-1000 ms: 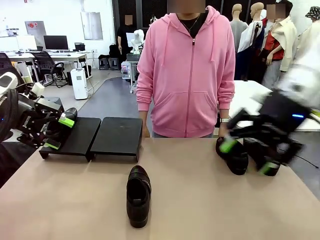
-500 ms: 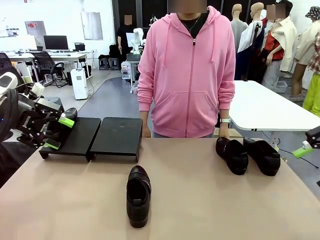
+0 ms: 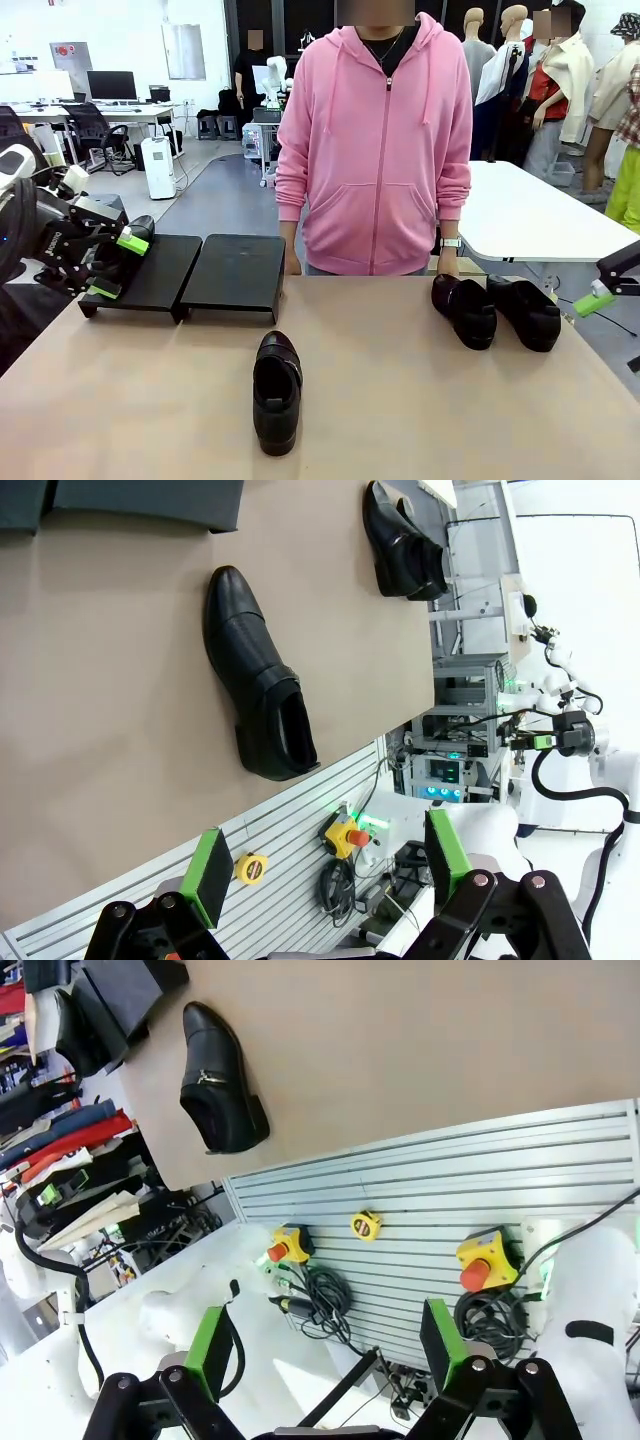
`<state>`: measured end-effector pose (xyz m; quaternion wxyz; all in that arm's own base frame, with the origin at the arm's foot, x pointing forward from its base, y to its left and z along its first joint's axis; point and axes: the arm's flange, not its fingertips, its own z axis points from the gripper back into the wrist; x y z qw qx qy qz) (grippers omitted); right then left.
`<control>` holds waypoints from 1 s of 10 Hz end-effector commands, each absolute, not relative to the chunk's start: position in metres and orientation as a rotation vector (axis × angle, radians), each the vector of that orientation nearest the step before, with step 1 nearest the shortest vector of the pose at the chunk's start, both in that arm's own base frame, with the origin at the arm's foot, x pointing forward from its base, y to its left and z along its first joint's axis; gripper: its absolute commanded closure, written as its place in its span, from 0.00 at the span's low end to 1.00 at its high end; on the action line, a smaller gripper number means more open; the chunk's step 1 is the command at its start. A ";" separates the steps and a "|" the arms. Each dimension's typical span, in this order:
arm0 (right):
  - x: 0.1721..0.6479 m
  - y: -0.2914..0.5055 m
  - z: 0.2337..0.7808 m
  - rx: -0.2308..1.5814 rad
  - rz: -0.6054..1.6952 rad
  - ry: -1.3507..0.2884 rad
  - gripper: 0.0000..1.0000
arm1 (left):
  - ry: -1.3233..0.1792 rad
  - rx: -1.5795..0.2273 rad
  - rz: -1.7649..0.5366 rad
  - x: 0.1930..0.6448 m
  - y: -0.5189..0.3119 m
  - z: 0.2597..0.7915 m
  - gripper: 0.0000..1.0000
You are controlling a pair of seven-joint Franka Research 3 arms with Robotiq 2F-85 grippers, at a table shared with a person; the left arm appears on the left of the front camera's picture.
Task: Organize the shoes by placing them on the stand.
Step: Pick up one Shoe and place it in the middle of the table, then place the Shoe from the middle of the table onto the Shoes Stand.
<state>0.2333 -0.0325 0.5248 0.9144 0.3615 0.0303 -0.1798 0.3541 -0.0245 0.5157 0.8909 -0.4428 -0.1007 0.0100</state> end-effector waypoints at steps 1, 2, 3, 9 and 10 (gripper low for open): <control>0.233 -0.033 0.528 0.768 -0.392 0.072 0.00 | -0.198 -0.911 0.021 0.352 -0.023 0.518 0.00; 0.233 -0.033 0.528 0.768 -0.392 0.072 0.00 | -0.198 -0.911 0.021 0.352 -0.023 0.518 0.00; 0.233 -0.033 0.528 0.768 -0.392 0.072 0.00 | -0.198 -0.911 0.021 0.352 -0.023 0.518 0.00; 0.233 -0.033 0.528 0.768 -0.392 0.072 0.00 | -0.209 -0.919 0.021 0.354 -0.024 0.516 0.00; 0.233 -0.033 0.528 0.768 -0.392 0.072 0.00 | -0.144 -0.727 0.013 0.331 -0.079 0.528 0.00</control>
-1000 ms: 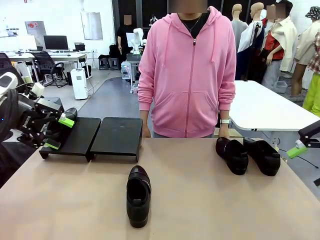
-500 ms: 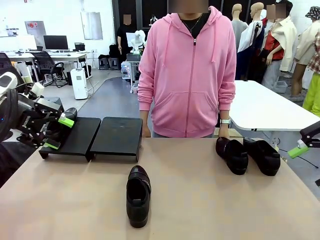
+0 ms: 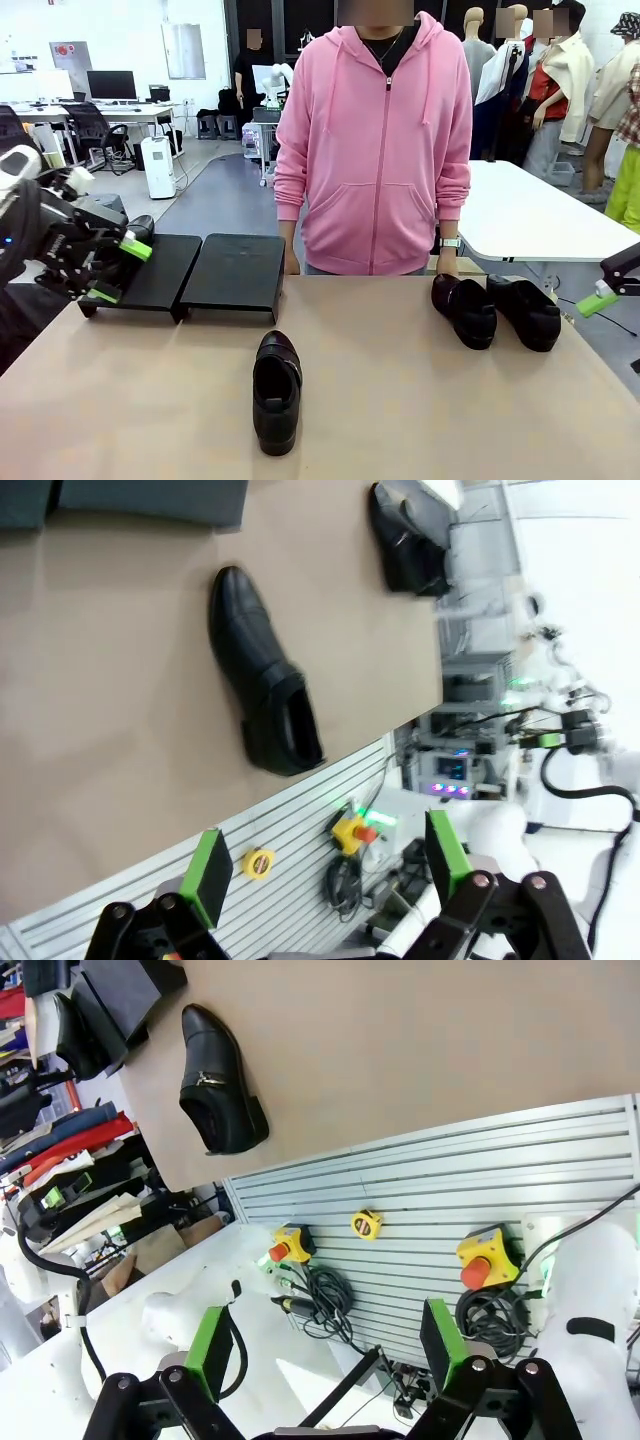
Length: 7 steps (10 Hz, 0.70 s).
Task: Organize the shoes by placing them on the stand.
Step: Place the Shoe from the middle of the table onto the Shoes Stand.
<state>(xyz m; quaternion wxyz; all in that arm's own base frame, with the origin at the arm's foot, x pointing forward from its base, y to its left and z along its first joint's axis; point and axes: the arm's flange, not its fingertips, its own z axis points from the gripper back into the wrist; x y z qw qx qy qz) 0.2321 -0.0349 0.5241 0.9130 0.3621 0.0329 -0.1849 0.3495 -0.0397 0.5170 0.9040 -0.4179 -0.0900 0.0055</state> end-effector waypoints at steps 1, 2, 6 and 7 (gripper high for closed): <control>0.233 -0.033 0.528 0.768 -0.392 0.072 0.00 | -0.102 -0.550 0.062 0.316 -0.131 0.531 0.00; 0.233 -0.033 0.528 0.768 -0.392 0.072 0.00 | -0.021 -0.355 0.079 0.312 -0.191 0.518 0.00; 0.233 -0.033 0.528 0.768 -0.392 0.072 0.00 | -0.096 -0.290 0.089 0.292 -0.240 0.495 0.00; 0.233 -0.033 0.528 0.768 -0.392 0.072 0.00 | -0.096 -0.290 0.089 0.292 -0.240 0.495 0.00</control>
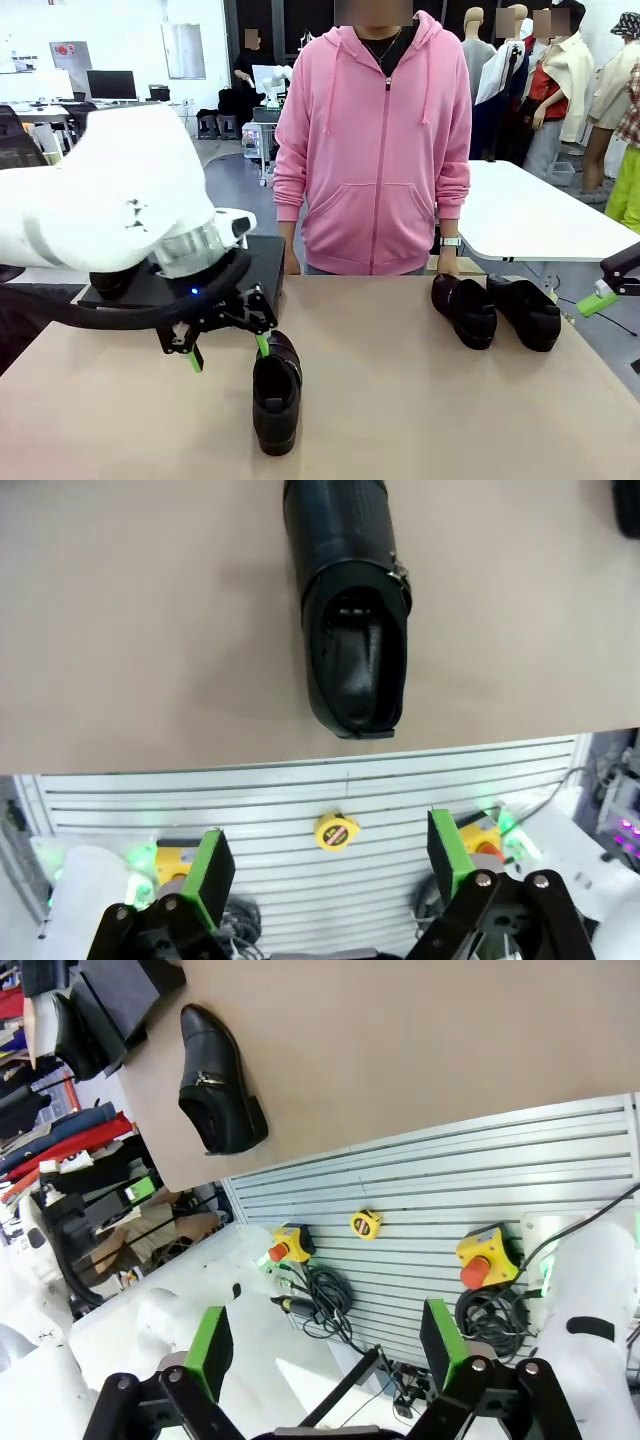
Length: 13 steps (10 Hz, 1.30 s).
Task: Organize the shoes by placing them on the stand.
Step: Place the Shoe from the middle of the table onto the Shoes Stand.
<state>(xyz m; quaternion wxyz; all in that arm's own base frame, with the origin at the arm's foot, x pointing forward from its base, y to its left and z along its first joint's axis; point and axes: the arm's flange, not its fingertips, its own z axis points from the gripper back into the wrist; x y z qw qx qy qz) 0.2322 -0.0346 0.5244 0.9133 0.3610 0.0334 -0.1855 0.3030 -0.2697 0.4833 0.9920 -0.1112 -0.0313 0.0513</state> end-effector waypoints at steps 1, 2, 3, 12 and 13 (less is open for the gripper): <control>0.233 -0.033 0.528 0.768 -0.392 0.072 0.00 | -0.059 -0.191 0.102 0.303 -0.279 0.476 0.00; 0.233 -0.033 0.528 0.768 -0.392 0.072 0.00 | -0.101 -0.125 0.119 0.305 -0.286 0.458 0.00; 0.233 -0.033 0.528 0.768 -0.392 0.072 0.00 | -0.101 -0.084 0.132 0.315 -0.297 0.432 0.00; 0.233 -0.033 0.528 0.768 -0.392 0.072 0.00 | -0.218 0.054 0.172 0.355 -0.325 0.348 0.58; 0.233 -0.033 0.528 0.768 -0.392 0.072 0.00 | -0.237 0.036 0.176 0.356 -0.326 0.347 1.00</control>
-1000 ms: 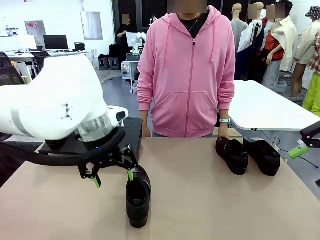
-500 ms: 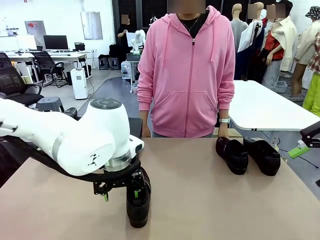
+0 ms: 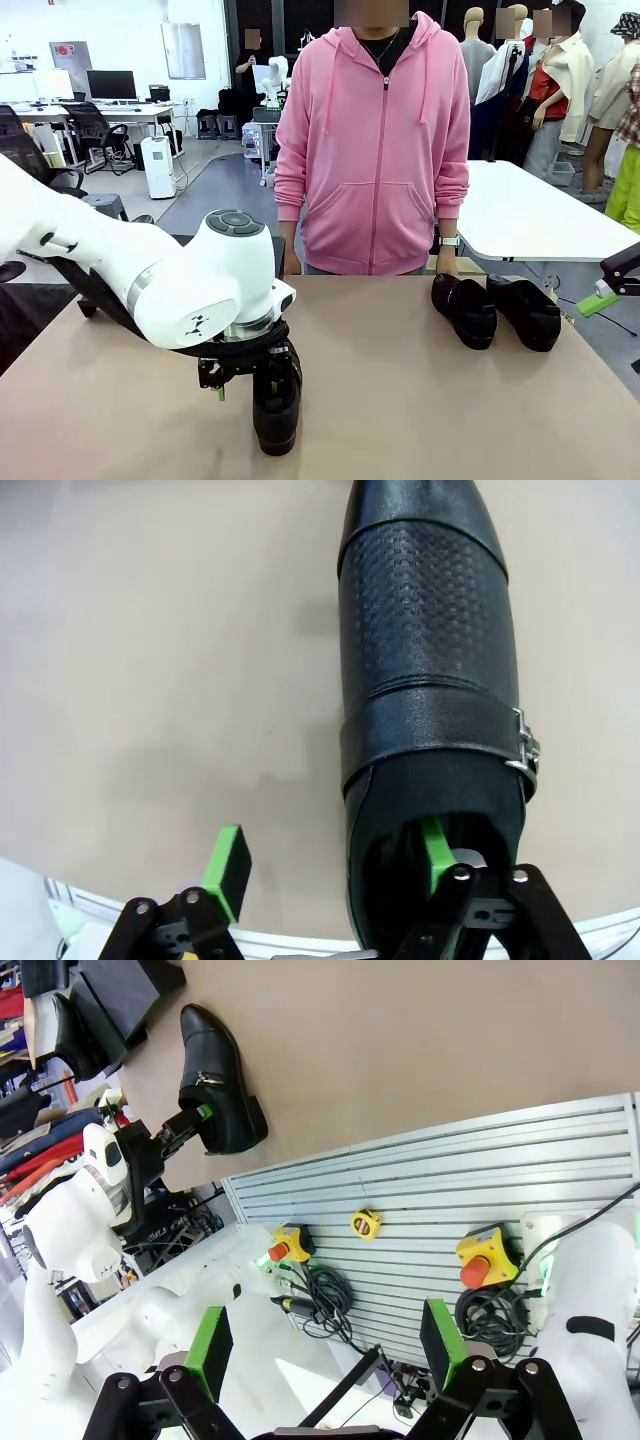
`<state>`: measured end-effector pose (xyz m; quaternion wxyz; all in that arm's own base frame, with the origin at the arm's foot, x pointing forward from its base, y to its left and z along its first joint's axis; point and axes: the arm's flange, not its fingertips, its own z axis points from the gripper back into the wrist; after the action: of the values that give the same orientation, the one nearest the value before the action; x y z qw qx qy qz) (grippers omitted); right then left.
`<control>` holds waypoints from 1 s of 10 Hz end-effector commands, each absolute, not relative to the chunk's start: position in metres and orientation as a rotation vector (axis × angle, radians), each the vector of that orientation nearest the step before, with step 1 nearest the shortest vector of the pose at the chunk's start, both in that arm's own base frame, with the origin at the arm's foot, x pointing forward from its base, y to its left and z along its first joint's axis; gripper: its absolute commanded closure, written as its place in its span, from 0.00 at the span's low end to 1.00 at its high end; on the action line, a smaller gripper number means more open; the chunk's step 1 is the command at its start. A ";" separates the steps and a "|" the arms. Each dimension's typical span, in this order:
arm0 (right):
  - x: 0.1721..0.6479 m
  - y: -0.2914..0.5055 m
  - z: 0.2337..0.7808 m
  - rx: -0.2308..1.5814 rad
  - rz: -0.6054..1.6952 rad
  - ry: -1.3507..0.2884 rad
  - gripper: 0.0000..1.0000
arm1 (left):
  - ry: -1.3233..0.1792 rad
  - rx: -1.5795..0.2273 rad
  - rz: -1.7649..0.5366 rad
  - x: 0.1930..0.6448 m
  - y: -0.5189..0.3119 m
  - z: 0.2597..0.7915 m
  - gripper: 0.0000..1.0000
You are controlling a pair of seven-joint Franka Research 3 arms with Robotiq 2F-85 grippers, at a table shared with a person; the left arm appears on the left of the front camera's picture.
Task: Organize the shoes by placing them on the stand.
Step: Place the Shoe from the middle of the table onto the Shoes Stand.
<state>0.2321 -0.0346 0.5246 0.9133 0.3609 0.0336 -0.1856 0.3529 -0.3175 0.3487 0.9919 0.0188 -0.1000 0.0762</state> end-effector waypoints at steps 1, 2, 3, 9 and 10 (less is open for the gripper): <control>0.233 -0.033 0.528 0.768 -0.392 0.072 0.00 | -0.251 0.027 0.176 0.356 -0.325 0.347 1.00; 0.233 -0.033 0.528 0.768 -0.392 0.072 0.00 | -0.259 0.026 0.173 0.356 -0.323 0.346 1.00; 0.233 -0.033 0.528 0.768 -0.392 0.072 0.00 | -0.272 0.015 0.171 0.357 -0.322 0.345 1.00; 0.233 -0.033 0.528 0.768 -0.392 0.072 0.00 | -0.342 -0.035 0.119 0.352 -0.313 0.360 1.00; 0.233 -0.033 0.528 0.768 -0.392 0.072 0.00 | -0.405 -0.064 0.033 0.342 -0.308 0.380 1.00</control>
<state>0.2321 -0.0346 0.5244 0.9133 0.3609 0.0339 -0.1857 0.3533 -0.3195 0.3633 0.9857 -0.0153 -0.1607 0.0476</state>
